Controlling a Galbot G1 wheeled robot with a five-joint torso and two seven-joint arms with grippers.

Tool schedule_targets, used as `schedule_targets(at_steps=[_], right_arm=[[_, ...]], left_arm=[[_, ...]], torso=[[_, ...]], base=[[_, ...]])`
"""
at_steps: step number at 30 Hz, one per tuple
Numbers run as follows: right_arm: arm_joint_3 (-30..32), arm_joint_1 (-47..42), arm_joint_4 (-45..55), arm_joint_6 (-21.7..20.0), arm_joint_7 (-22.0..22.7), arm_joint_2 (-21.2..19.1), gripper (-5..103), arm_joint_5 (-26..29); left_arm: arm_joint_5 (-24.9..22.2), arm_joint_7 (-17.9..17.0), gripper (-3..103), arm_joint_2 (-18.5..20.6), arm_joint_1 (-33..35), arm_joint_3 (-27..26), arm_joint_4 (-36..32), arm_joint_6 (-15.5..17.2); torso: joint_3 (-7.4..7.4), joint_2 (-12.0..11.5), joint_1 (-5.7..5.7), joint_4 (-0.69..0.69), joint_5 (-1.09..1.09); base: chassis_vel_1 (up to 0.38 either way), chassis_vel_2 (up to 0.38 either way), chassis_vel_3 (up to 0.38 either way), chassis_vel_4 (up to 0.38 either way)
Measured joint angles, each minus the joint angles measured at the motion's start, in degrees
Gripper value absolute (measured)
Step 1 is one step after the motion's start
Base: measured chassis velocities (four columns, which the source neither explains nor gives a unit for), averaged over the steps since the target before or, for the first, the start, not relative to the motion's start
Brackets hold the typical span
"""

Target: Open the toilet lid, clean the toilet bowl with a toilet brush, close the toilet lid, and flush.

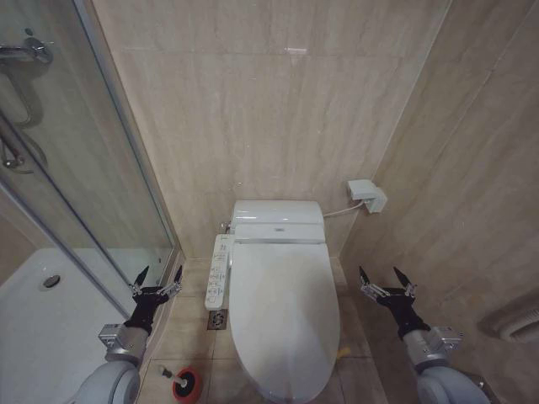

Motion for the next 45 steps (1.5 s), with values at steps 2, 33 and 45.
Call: schedule_targets(at_steps=[2, 33, 45], right_arm=[[0.0, 0.0, 0.0, 0.0, 0.0, 0.0, 100, 0.0], [0.0, 0.0, 0.0, 0.0, 0.0, 0.0, 100, 0.0], [0.0, 0.0, 0.0, 0.0, 0.0, 0.0, 100, 0.0]], left_arm=[[0.1, 0.0, 100, 0.0, -0.1, 0.1, 0.1, -0.1], [0.2, 0.5, 100, 0.8, -0.6, -0.2, 0.1, -0.6], [-1.7, 0.1, 100, 3.6, -3.8, -0.2, 2.2, 0.2]], torso=[[0.0, 0.0, 0.0, 0.0, -0.01], [0.0, 0.0, -0.01, 0.01, -0.01], [0.0, 0.0, -0.01, 0.0, -0.01]], base=[[-0.027, 0.006, 0.013, -0.016], [0.0, 0.0, 0.0, 0.0], [0.0, 0.0, 0.0, 0.0]])
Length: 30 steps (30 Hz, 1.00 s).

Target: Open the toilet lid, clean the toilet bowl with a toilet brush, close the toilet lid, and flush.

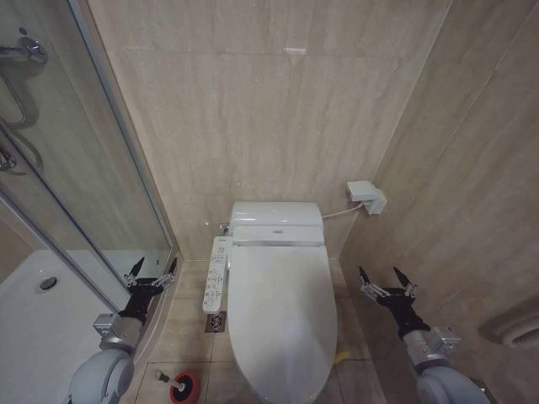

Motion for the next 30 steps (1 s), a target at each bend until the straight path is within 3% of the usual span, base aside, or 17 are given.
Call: schedule_targets(at_steps=[1, 12, 18, 30], right_arm=[[0.0, 0.0, 0.0, 0.0, 0.0, 0.0, 100, 0.0], [0.0, 0.0, 0.0, 0.0, 0.0, 0.0, 100, 0.0], [0.0, 0.0, 0.0, 0.0, 0.0, 0.0, 100, 0.0], [0.0, 0.0, 0.0, 0.0, 0.0, 0.0, 100, 0.0]], left_arm=[[-0.2, 0.0, 95, 0.3, -0.5, 0.1, 0.4, 0.1], [-3.1, 0.9, 93, 5.3, -5.0, 1.0, 5.2, -0.2], [-5.2, 2.8, 93, 8.8, -10.6, 2.3, 11.2, -1.5], [-7.8, 7.0, 88, 9.7, -19.5, 6.2, 17.9, -3.9]], torso=[[0.0, 0.0, 0.0, 0.0, 0.0], [0.0, 0.0, 0.0, 0.01, -0.02], [0.0, 0.0, 0.0, 0.0, -0.01], [0.0, 0.0, 0.0, 0.0, 0.02]], base=[[0.0, 0.0, 0.0, 0.0], [0.0, 0.0, 0.0, 0.0], [0.0, 0.0, 0.0, 0.0], [0.0, 0.0, 0.0, 0.0]])
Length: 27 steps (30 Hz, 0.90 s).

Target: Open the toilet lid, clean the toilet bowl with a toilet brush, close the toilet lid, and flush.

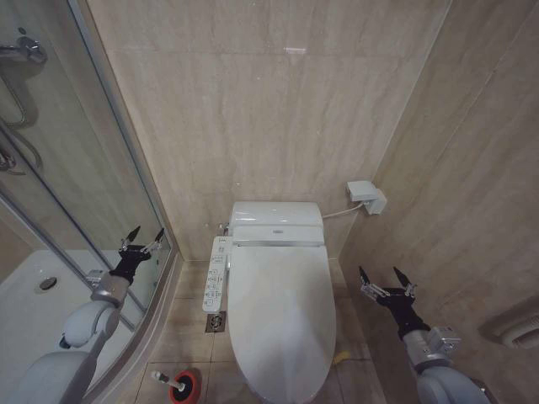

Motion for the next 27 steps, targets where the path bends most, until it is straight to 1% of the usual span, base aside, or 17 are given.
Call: schedule_targets(at_steps=[1, 7, 9, 10, 12, 16, 17, 22, 23, 25, 27], right_arm=[[0.0, 0.0, 0.0, 0.0, 0.0, 0.0, 100, 0.0], [0.0, 0.0, 0.0, 0.0, 0.0, 0.0, 100, 0.0], [0.0, 0.0, 0.0, 0.0, 0.0, 0.0, 100, 0.0], [0.0, 0.0, 0.0, 0.0, 0.0, 0.0, 100, 0.0], [0.0, 0.0, 0.0, 0.0, 0.0, 0.0, 100, 0.0], [0.0, 0.0, 0.0, 0.0, 0.0, 0.0, 100, 0.0], [0.0, 0.0, 0.0, 0.0, 0.0, 0.0, 100, 0.0], [0.0, 0.0, 0.0, 0.0, 0.0, 0.0, 100, 0.0], [0.0, 0.0, 0.0, 0.0, 0.0, 0.0, 100, 0.0], [0.0, 0.0, 0.0, 0.0, 0.0, 0.0, 100, 0.0], [0.0, 0.0, 0.0, 0.0, 0.0, 0.0, 100, 0.0]], left_arm=[[0.0, 0.2, 63, -0.3, -0.4, 0.3, 0.5, -0.1], [0.1, 1.6, 63, -0.8, -3.1, 2.1, 4.2, -1.5], [0.1, 1.7, 63, -0.8, -3.4, 2.3, 4.6, -1.6], [0.1, 1.9, 36, -0.8, -3.7, 2.5, 4.9, -1.6], [0.0, 2.4, 36, -0.6, -6.6, 4.1, 7.8, -1.9], [-1.0, 2.9, 36, -0.3, -8.9, 5.5, 9.7, -1.9], [-1.3, 3.3, 10, -0.2, -9.5, 5.9, 10.2, -1.8], [-2.5, 5.0, 10, 0.0, -12.7, 8.8, 12.7, -1.7], [-2.6, 5.1, 0, 0.0, -13.0, 9.1, 12.9, -1.6], [-2.7, 5.4, 0, 0.0, -13.5, 9.7, 13.3, -1.6], [-3.2, 6.5, 0, 0.0, -14.9, 11.2, 14.2, -1.2]], torso=[[0.0, 0.0, 0.0, 0.0, -0.02], [0.0, 0.0, 0.0, 0.0, -0.02], [0.0, 0.0, 0.0, 0.0, -0.02], [0.0, 0.0, 0.0, 0.0, -0.02], [0.0, 0.0, 0.0, 0.0, -0.02], [0.0, 0.0, 0.0, 0.0, -0.01], [0.0, 0.0, 0.0, 0.0, -0.01], [0.0, 0.0, 0.0, 0.0, -0.01], [0.0, 0.0, 0.0, 0.0, -0.01], [0.0, 0.0, 0.0, 0.0, -0.01], [0.0, 0.0, 0.0, 0.0, -0.02]], base=[[0.0, 0.0, 0.0, 0.0], [0.0, 0.0, 0.0, 0.0], [0.0, 0.0, 0.0, 0.0], [0.0, 0.0, 0.0, 0.0], [0.0, 0.0, 0.0, 0.0], [0.0, 0.0, 0.0, 0.0], [0.0, 0.0, 0.0, 0.0], [0.0, 0.0, 0.0, 0.0], [0.0, 0.0, 0.0, 0.0], [0.0, 0.0, 0.0, 0.0], [0.0, 0.0, 0.0, 0.0]])
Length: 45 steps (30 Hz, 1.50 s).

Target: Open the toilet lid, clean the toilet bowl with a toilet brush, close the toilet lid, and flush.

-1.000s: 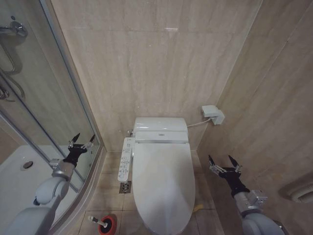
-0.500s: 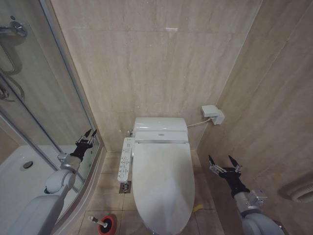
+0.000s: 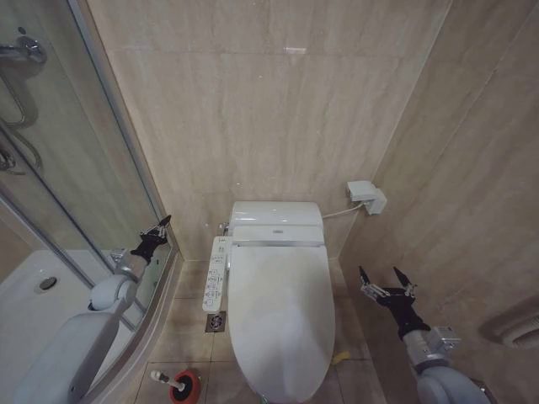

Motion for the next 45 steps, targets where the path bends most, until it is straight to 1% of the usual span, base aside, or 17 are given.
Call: schedule_targets(at_steps=[4, 5, 10, 22, 31, 33, 45], right_arm=[[0.0, 0.0, 0.0, 0.0, 0.0, 0.0, 100, 0.0], [0.0, 0.0, 0.0, 0.0, 0.0, 0.0, 100, 0.0], [0.0, 0.0, 0.0, 0.0, 0.0, 0.0, 100, 0.0], [0.0, 0.0, 0.0, 0.0, 0.0, 0.0, 100, 0.0], [0.0, 0.0, 0.0, 0.0, 0.0, 0.0, 100, 0.0], [0.0, 0.0, 0.0, 0.0, 0.0, 0.0, 100, 0.0], [0.0, 0.0, 0.0, 0.0, 0.0, 0.0, 100, 0.0]], left_arm=[[-1.4, -0.1, 0, 0.1, -1.2, 1.1, 0.2, 1.7], [-1.5, -0.5, 0, 0.1, -2.1, 1.5, 0.6, 2.7], [-1.2, -2.2, 0, -0.4, -3.8, 2.1, 0.9, 4.1], [-0.6, -2.1, 0, -0.3, -3.6, 2.0, 0.3, 4.0], [-0.4, -2.0, 0, -0.6, -3.8, 2.0, 0.3, 3.8], [-0.2, -2.0, 0, -0.8, -3.8, 2.1, 0.2, 3.8], [0.1, -1.9, 0, -0.7, -3.4, 2.2, 0.0, 3.7]], torso=[[0.0, 0.0, 0.0, -0.01, 0.02], [-0.01, 0.0, 0.0, 0.0, 0.01], [-0.01, 0.0, 0.0, -0.01, 0.01], [-0.01, 0.0, -0.02, 0.0, 0.0], [0.01, 0.0, 0.03, -0.01, 0.0], [0.01, 0.0, 0.02, 0.01, 0.0], [0.0, 0.0, 0.0, 0.0, 0.0]], base=[[0.0, 0.0, 0.0, 0.0], [0.0, 0.0, 0.0, 0.0], [0.0, 0.0, 0.0, 0.0], [0.0, 0.0, 0.0, 0.0], [-0.084, 0.072, 0.085, -0.064], [-0.006, 0.028, 0.024, -0.012], [-0.022, 0.021, 0.026, -0.022]])
